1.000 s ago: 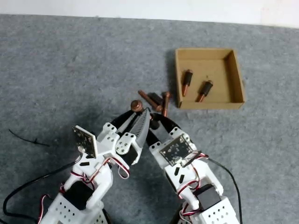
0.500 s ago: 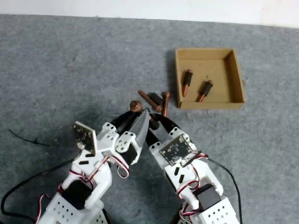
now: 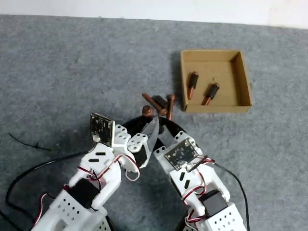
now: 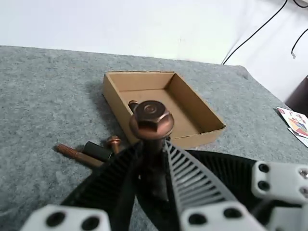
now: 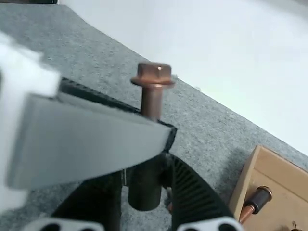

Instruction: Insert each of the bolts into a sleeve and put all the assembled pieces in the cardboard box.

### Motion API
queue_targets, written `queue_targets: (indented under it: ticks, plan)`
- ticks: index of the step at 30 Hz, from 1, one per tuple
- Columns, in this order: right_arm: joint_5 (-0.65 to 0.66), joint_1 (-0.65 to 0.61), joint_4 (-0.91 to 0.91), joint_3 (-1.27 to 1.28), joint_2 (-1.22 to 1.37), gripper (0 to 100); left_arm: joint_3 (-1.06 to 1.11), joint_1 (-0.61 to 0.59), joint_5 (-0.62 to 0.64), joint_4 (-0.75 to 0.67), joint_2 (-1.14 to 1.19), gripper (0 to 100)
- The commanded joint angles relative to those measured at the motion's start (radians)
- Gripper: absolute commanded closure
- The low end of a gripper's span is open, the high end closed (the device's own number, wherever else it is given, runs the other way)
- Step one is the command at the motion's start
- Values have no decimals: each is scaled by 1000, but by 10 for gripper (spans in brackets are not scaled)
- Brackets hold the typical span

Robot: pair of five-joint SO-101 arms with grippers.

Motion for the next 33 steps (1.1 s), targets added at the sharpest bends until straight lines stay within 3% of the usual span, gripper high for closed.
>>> queue_targets:
  ticks: [1, 7, 12, 20, 33]
  plan:
    - [-6, -1, -4, 88, -30, 993, -18, 4, 6, 12, -10, 950]
    - [-6, -1, -4, 87, -30, 993, -1, 4, 9, 14, -16, 744]
    - [-6, -1, -4, 87, -30, 993, 1, -42, 14, 11, -16, 765]
    - [-6, -1, -4, 88, -30, 993, -44, -251, 235, 11, -18, 778]
    - [-6, 1, -4, 88, -30, 993, -41, -268, 235, 9, -18, 780]
